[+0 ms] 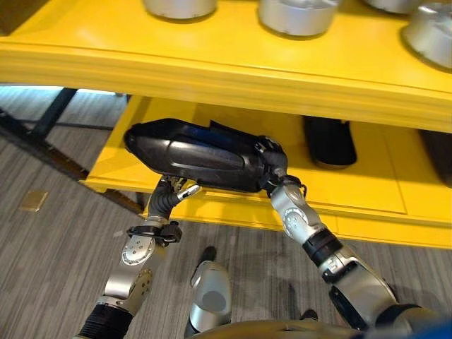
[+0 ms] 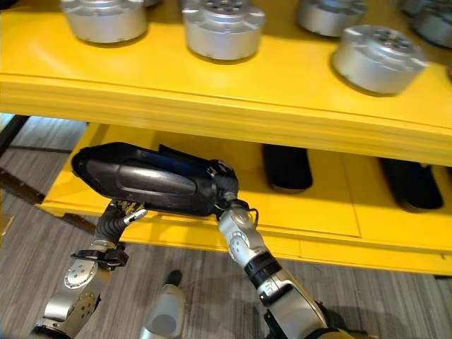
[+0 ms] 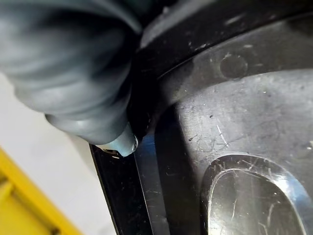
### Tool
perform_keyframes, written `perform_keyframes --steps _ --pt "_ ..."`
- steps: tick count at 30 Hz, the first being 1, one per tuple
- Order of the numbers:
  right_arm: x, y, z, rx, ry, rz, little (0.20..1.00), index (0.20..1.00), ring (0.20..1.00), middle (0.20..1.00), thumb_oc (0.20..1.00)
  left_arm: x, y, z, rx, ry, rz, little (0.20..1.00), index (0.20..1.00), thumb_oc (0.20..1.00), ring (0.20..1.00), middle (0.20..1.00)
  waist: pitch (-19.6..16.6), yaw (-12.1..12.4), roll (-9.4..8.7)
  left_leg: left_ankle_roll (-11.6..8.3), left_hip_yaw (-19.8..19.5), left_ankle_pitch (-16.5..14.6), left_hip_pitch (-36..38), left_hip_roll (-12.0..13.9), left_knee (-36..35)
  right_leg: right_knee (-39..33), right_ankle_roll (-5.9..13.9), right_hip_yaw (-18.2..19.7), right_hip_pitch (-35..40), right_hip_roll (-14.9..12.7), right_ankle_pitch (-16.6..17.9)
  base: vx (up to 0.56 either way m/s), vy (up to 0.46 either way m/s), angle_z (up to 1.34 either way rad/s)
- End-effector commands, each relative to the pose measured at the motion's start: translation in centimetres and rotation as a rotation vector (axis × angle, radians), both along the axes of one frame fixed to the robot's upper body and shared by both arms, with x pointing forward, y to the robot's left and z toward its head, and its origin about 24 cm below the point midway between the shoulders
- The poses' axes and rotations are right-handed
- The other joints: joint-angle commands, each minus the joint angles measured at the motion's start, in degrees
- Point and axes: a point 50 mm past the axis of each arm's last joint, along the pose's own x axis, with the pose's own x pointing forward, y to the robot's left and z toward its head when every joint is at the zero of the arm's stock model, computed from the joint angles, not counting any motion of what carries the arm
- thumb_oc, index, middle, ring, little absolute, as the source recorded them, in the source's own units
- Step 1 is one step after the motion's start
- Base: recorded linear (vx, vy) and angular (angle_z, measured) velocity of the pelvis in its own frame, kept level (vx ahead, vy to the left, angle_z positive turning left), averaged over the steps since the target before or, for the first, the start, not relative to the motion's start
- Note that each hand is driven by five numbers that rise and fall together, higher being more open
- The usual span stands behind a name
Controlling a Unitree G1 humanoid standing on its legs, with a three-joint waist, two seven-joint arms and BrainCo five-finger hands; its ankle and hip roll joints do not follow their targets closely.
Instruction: Move parts from the plastic box to the shelf.
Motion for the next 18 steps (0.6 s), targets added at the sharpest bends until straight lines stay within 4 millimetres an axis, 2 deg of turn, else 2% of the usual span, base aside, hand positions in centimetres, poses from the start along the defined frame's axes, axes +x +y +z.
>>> perform_keyframes --steps 1,5,10,17,18 --pt "1.4 -1.7 3.9 0.138 -0.118 -0.100 0.200 0.200 0.200 0.200 0.200 0.7 -0.1 2.5 0.010 -0.124 -0.030 1.000 1.000 1.000 1.000 1.000 -1.42 0.37 -0.09 3.65 1.32 2.11 -0.07 -1.19 -0.98 15.04 0.95 2.89 -5.15 -1.82 -5.33 -0.07 0.012 0.07" --pt "2.0 -1.4 6.7 0.147 -0.193 -0.104 0.200 0.200 0.200 0.200 0.200 1.3 -0.7 2.7 0.012 -0.131 -0.056 1.000 1.000 1.000 1.000 1.000 -0.79 2.26 0.15 4.13 -0.12 0.97 -2.35 -2.25 1.92 16.50 0.81 2.10 -5.40 -2.07 -6.36 0.00 0.007 0.21" --pt "2.6 -1.5 8.2 0.155 -0.217 -0.128 0.200 0.200 0.200 0.200 0.200 1.6 -0.9 2.8 0.028 -0.126 -0.077 1.000 1.000 1.000 1.000 1.000 -0.40 3.70 0.01 4.46 -1.34 0.53 -3.35 -3.05 2.85 16.77 0.64 1.05 -5.08 -2.20 -6.68 0.02 0.002 0.19" --pt "4.2 -3.5 9.9 0.146 -0.217 -0.229 0.200 0.200 0.200 0.200 0.200 1.7 -1.2 3.2 0.035 -0.132 -0.107 1.000 1.000 1.000 1.000 1.000 0.26 5.14 0.32 4.71 -2.52 0.19 -5.22 -4.18 4.21 17.29 0.26 -0.24 -5.04 -2.33 -7.31 0.00 0.003 0.13" --pt "4.9 -4.5 10.5 0.131 -0.208 -0.277 0.200 0.200 0.200 0.200 0.200 1.7 -1.3 3.3 0.035 -0.137 -0.116 1.000 1.000 1.000 1.000 1.000 0.56 5.42 0.60 4.82 -2.90 0.13 -5.68 -4.47 4.45 17.65 0.18 -0.54 -5.24 -2.39 -7.41 -0.01 0.007 0.06"
